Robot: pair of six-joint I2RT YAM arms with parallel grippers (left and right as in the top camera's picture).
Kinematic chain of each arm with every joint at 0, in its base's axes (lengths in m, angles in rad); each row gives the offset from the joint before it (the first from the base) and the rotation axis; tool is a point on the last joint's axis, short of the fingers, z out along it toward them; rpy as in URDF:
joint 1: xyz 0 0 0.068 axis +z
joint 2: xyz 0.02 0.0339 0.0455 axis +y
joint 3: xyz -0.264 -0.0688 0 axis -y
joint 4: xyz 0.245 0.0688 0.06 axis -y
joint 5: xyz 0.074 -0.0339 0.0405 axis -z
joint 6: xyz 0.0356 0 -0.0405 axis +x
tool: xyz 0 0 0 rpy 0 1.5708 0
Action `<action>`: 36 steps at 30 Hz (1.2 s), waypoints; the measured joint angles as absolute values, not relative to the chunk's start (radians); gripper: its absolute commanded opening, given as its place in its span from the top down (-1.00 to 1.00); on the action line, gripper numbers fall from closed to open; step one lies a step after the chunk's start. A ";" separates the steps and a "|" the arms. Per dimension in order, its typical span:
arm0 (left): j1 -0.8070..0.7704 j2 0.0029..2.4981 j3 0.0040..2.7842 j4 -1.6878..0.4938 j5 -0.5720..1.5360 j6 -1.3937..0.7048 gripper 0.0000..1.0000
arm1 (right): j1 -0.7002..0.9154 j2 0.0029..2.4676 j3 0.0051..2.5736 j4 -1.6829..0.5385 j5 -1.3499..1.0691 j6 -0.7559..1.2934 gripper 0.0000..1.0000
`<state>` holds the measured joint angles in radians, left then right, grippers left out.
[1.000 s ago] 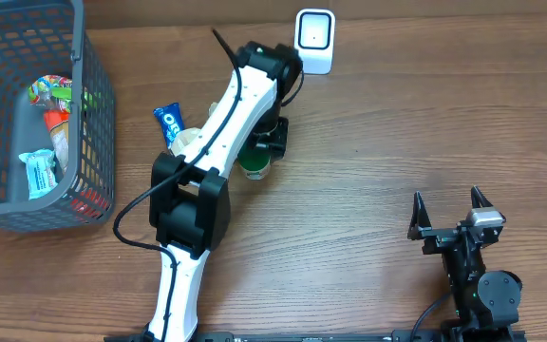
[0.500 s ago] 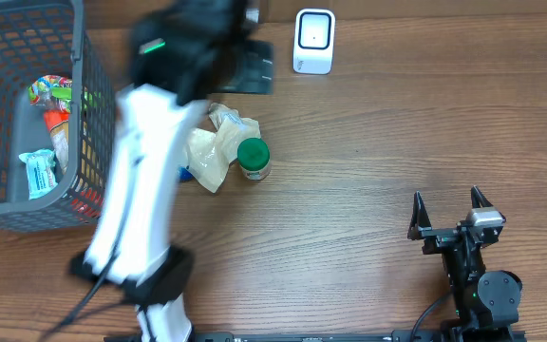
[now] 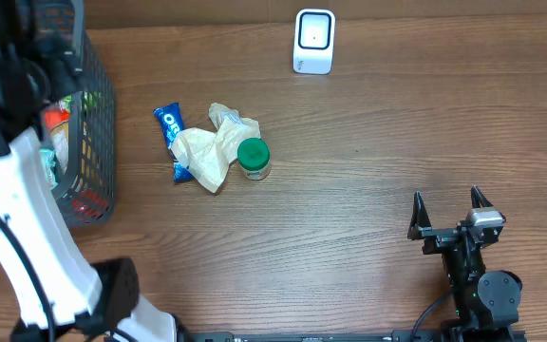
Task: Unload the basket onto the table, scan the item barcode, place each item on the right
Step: 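Reach the left gripper back into the basket toward the spaghetti pack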
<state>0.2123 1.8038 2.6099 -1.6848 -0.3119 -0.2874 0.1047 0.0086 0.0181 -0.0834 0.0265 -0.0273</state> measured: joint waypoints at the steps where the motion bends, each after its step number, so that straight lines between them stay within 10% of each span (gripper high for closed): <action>1: 0.241 1.823 2.609 -1.685 -0.311 -0.284 -0.83 | 0.105 0.009 0.018 -0.083 0.027 -0.027 -1.00; 36: 0.602 2.395 2.605 -1.660 -0.074 -0.228 -0.74 | 0.105 0.009 0.018 -0.083 0.027 -0.027 -1.00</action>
